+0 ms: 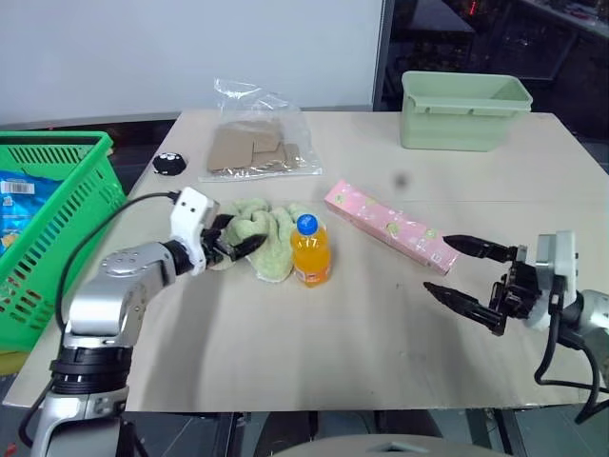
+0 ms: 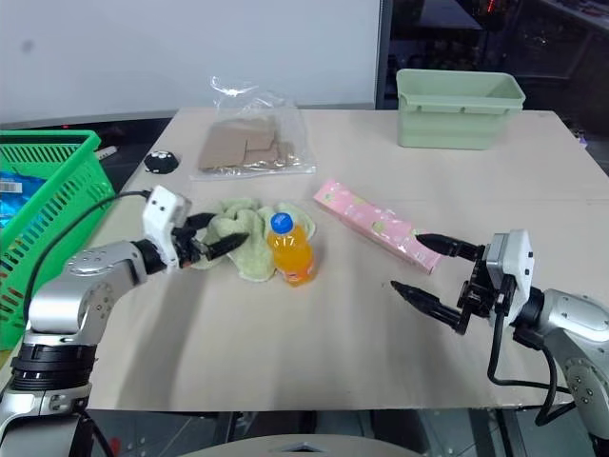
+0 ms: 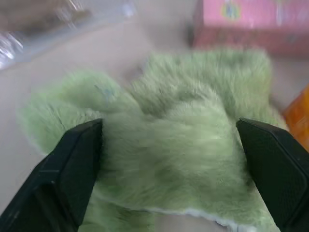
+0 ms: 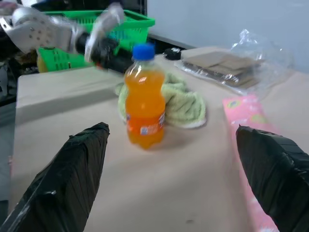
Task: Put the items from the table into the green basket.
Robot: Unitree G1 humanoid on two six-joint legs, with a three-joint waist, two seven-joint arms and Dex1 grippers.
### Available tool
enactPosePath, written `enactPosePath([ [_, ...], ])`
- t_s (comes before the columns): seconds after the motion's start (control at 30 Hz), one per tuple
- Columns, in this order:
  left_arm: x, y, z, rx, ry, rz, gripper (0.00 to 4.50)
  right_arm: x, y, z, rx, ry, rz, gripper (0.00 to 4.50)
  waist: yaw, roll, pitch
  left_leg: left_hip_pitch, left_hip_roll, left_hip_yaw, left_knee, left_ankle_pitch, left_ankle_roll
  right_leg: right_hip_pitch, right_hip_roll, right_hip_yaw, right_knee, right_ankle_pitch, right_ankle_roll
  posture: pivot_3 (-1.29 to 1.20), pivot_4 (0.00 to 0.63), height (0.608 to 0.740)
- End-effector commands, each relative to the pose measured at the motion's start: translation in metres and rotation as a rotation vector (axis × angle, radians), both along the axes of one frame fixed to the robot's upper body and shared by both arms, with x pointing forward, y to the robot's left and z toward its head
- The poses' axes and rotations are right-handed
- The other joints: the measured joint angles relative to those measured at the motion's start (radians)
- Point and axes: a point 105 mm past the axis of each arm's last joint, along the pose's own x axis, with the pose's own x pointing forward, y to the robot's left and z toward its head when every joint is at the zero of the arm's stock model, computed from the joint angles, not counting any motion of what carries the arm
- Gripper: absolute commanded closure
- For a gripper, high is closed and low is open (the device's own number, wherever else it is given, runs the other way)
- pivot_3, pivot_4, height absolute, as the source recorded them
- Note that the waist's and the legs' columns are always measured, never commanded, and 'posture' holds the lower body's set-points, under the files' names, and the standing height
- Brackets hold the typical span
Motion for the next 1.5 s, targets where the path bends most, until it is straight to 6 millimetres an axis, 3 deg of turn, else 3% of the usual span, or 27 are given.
enactPosePath([
  [0.03, -0.007, 0.001, -0.017, 0.053, 0.092, -0.011, 0.03, -0.005, -0.004, 0.009, -0.025, -0.023, -0.002, 0.0, -0.005, 0.0, 0.0, 0.0, 0.001, 0.0, 0.0, 0.0, 0.0, 0.0, 0.0, 0.0, 0.0, 0.0, 0.0, -0.19, 0.005, 0.74],
  [0.1, -0.003, 0.005, -0.024, 0.051, 0.13, 0.03, 0.03, -0.006, -0.007, 0.004, -0.038, -0.005, -0.014, 0.0, -0.006, -0.001, -0.002, -0.001, 0.001, 0.0, 0.0, 0.0, 0.0, 0.0, 0.0, -0.002, 0.0, 0.0, 0.0, -0.2, 0.0, 0.74],
  [0.23, 0.009, 0.005, -0.02, 0.037, 0.107, 0.07, 1.02, -0.006, -0.01, 0.005, -0.039, -0.009, -0.024, 0.0, -0.012, 0.001, -0.007, 0.0, 0.001, 0.001, 0.002, 0.0, 0.0, 0.001, 0.001, -0.001, 0.001, 0.0, 0.0, -0.2, 0.0, 0.74],
  [0.37, 0.014, 0.009, -0.017, 0.043, 0.081, 0.104, 2.56, -0.006, -0.011, 0.01, -0.052, -0.007, -0.02, 0.0, -0.026, 0.001, -0.014, 0.002, 0.001, 0.001, 0.005, 0.0, 0.0, 0.003, 0.001, 0.001, 0.001, 0.0, 0.001, -0.21, 0.0, 0.74],
  [0.47, 0.018, 0.015, -0.012, 0.051, 0.054, 0.139, 4.26, -0.004, -0.013, 0.015, -0.05, -0.016, -0.025, 0.0, -0.031, -0.002, -0.018, 0.002, 0.001, 0.001, 0.005, 0.0, 0.0, 0.003, 0.0, 0.002, 0.001, 0.001, 0.001, -0.21, 0.0, 0.74],
  [0.5, 0.021, 0.016, -0.009, 0.044, 0.037, 0.155, 4.49, -0.004, -0.013, 0.016, -0.046, -0.021, -0.026, 0.0, -0.032, -0.002, -0.018, 0.002, 0.001, 0.001, 0.005, 0.0, 0.0, 0.003, 0.0, 0.001, 0.001, 0.001, 0.001, -0.21, 0.0, 0.74],
  [0.63, 0.044, 0.019, 0.029, -0.015, -0.139, 0.213, 4.49, -0.001, -0.012, 0.021, -0.028, -0.036, -0.025, 0.0, -0.032, -0.002, -0.018, 0.001, 0.001, 0.0, 0.005, 0.0, 0.0, 0.002, 0.0, 0.001, 0.001, 0.001, 0.001, -0.2, 0.0, 0.74],
  [0.73, 0.073, 0.022, 0.075, -0.048, -0.327, 0.289, 4.49, 0.002, -0.012, 0.025, -0.023, -0.052, -0.026, 0.0, -0.025, -0.004, -0.019, 0.0, 0.0, 0.0, 0.006, 0.0, 0.0, 0.002, 0.001, 0.0, 0.001, 0.001, 0.001, -0.2, 0.0, 0.74],
  [0.83, 0.102, 0.015, 0.133, -0.117, -0.501, 0.338, 4.49, 0.005, -0.013, 0.029, -0.016, -0.07, -0.028, 0.0, -0.024, -0.006, -0.02, -0.001, -0.002, 0.0, 0.007, 0.0, 0.0, 0.002, 0.001, -0.001, 0.0, 0.002, 0.002, -0.2, 0.0, 0.74],
  [0.87, 0.11, 0.008, 0.153, -0.142, -0.548, 0.335, 4.49, 0.007, -0.014, 0.031, -0.016, -0.079, -0.035, 0.0, -0.024, -0.007, -0.02, -0.001, -0.002, 0.001, 0.007, 0.0, 0.0, 0.003, 0.001, -0.001, 0.001, 0.002, 0.002, -0.2, 0.0, 0.74],
  [0.97, 0.123, -0.037, 0.208, -0.199, -0.662, 0.196, 4.49, 0.016, -0.028, 0.042, -0.001, -0.126, -0.109, 0.0, -0.026, -0.007, -0.021, -0.004, -0.004, 0.001, 0.007, 0.0, 0.0, 0.002, 0.0, -0.001, 0.0, 0.003, 0.004, -0.21, 0.0, 0.74],
  [1.03, 0.127, -0.065, 0.225, -0.226, -0.678, 0.11, 4.49, 0.023, -0.04, 0.046, -0.016, -0.147, -0.175, 0.0, -0.025, -0.007, -0.021, -0.01, -0.005, -0.001, 0.009, 0.0, 0.0, -0.002, 0.0, -0.003, -0.001, 0.004, 0.006, -0.22, 0.0, 0.74],
  [1.17, 0.124, -0.126, 0.235, -0.218, -0.676, -0.104, 4.49, 0.027, -0.067, 0.046, -0.033, -0.154, -0.291, 0.0, -0.032, -0.007, -0.021, -0.013, -0.006, -0.002, 0.011, -0.001, 0.002, -0.003, -0.001, -0.005, -0.001, 0.004, 0.007, -0.25, 0.0, 0.74],
  [1.27, 0.113, -0.178, 0.243, -0.251, -0.664, -0.276, 4.49, 0.018, -0.089, 0.041, -0.017, -0.138, -0.375, 0.0, -0.039, -0.007, -0.021, -0.013, -0.006, -0.003, 0.011, -0.001, 0.002, -0.003, -0.001, -0.005, -0.001, 0.004, 0.007, -0.29, 0.0, 0.74],
  [1.5, 0.084, -0.256, 0.239, -0.271, -0.606, -0.566, 4.49, -0.018, -0.123, 0.022, -0.01, -0.089, -0.598, 0.0, -0.106, -0.003, -0.022, -0.014, -0.007, -0.003, 0.011, -0.001, 0.002, -0.003, -0.001, -0.006, -0.001, 0.003, 0.009, -0.41, 0.0, 0.74],
])
